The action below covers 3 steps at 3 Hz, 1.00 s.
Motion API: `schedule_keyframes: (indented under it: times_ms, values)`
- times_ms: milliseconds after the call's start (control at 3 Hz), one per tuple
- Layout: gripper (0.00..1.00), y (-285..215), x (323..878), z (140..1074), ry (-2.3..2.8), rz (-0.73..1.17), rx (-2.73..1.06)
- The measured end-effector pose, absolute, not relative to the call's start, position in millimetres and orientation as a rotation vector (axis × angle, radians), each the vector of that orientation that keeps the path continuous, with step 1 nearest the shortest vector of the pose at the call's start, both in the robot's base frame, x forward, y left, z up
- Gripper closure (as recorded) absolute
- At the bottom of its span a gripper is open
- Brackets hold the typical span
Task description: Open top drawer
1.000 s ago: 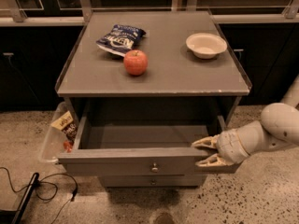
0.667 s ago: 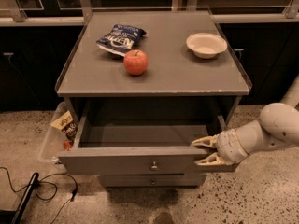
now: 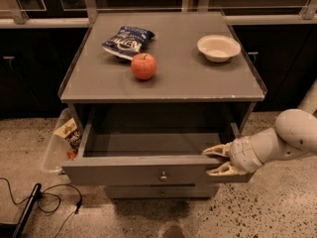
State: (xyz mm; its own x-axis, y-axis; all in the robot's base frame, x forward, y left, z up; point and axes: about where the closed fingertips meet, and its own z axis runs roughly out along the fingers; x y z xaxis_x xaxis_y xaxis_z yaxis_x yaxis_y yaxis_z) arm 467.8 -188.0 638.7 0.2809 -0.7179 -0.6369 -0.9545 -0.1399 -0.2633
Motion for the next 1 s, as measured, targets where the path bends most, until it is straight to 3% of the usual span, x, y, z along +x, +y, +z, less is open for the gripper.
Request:
schedule_keyframes:
  times_ms: [333,667,1000]
  values:
    - [0.35,-188,474,638,1.504,0.510,-1.904]
    - [0.38,-193,470,636,1.526,0.561,-1.902]
    - [0.61,-198,449,647,1.532,0.577,-1.940]
